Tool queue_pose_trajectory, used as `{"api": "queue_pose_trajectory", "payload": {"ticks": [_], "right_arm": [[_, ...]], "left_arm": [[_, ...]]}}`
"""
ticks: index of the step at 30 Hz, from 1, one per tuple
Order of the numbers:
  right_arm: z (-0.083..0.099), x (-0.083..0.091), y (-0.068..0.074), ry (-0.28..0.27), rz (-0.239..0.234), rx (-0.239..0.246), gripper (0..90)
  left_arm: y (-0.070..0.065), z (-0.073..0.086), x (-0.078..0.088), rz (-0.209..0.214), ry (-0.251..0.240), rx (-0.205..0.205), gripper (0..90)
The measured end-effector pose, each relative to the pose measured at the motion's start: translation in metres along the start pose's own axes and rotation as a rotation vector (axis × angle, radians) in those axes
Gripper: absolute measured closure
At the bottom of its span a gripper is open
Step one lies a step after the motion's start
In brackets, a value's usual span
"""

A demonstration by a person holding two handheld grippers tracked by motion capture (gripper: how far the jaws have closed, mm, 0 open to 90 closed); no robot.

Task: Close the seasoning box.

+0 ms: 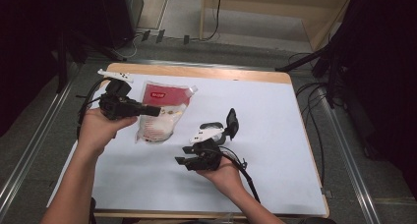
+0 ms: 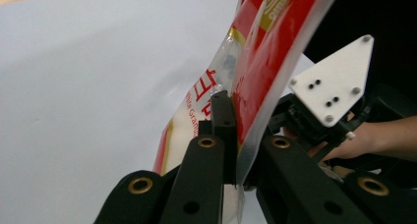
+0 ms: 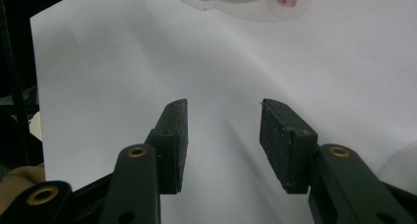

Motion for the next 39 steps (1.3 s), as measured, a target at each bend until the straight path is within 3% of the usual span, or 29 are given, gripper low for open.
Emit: {"api": "queue_pose_trajectory", "payload": {"ticks": [16, 22, 30, 39], "right_arm": [[-0.004, -0.018, -0.001, -0.027, -0.009, -0.024, 61.9], [-0.005, -0.021, -0.005, -0.048, 0.013, -0.039, 60.6], [-0.006, -0.023, -0.010, -0.080, 0.051, -0.023, 60.2], [-0.009, -0.024, -0.008, -0.116, 0.055, -0.009, 61.1]], "left_arm": [[-0.032, 0.004, 0.006, 0.064, 0.020, -0.022, 90.0], [-0.037, 0.007, 0.009, 0.091, 0.028, 0.003, 90.0], [-0.041, 0.006, 0.012, 0.130, 0.026, 0.037, 90.0], [-0.029, 0.010, 0.007, 0.184, 0.023, 0.124, 90.0]]}}
Point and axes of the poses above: each handheld gripper's, and its own axes: x roughly backward along the jaws, z roughly out of its underside, y roughly to its left, the point moved 7 cm from there along -x, roughly forward along the jaws, and after that the axes turned 12 degrees about -z, right-handed, at the moved point
